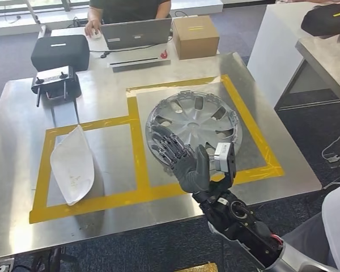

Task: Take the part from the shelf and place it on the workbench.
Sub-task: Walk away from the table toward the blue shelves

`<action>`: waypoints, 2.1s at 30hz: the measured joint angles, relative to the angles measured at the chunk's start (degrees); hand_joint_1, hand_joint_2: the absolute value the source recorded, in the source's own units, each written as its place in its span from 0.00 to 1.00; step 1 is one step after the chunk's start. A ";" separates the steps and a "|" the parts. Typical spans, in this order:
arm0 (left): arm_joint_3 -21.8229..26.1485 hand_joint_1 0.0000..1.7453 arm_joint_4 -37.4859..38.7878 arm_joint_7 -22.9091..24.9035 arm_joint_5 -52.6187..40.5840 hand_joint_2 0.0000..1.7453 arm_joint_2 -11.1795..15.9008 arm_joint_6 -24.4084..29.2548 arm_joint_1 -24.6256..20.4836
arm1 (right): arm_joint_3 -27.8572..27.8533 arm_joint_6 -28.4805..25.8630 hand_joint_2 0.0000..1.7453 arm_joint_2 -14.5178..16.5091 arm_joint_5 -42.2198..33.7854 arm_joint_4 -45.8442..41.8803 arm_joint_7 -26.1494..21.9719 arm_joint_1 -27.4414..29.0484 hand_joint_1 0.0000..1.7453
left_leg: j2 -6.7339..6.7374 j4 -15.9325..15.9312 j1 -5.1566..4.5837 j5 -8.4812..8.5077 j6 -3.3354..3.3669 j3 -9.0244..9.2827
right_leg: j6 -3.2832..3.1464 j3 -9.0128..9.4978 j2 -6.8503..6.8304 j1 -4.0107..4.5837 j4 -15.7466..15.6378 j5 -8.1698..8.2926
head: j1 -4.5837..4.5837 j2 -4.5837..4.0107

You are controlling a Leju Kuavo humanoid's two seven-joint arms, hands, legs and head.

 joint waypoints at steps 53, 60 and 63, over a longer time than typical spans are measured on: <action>-0.46 0.00 0.00 0.04 -0.31 0.00 -0.27 0.00 0.03 | -1.93 1.50 0.00 0.82 1.78 -1.93 2.05 1.77 0.00 | 0.20 7.72 -0.41 -2.48 -0.21 -7.12 | -1.06 4.01 -0.47 -0.12 -1.17 -2.39 | 0.33 0.00; -0.46 0.00 0.00 0.06 -0.36 0.00 -0.32 0.00 -0.09 | -1.98 1.50 0.00 0.83 1.78 -2.09 2.16 2.10 0.00 | 0.20 2.64 -0.09 -1.68 -0.34 -0.34 | -0.45 0.80 -0.47 0.06 -0.37 -0.42 | 0.06 0.00; -0.46 0.00 0.00 0.06 -0.38 0.00 -0.36 0.00 -0.18 | -2.04 1.50 0.00 0.83 1.81 -2.17 2.19 2.10 0.00 | 0.11 -1.45 -0.36 -0.55 0.75 1.66 | 0.43 0.22 -0.47 0.34 0.06 0.05 | 0.29 0.00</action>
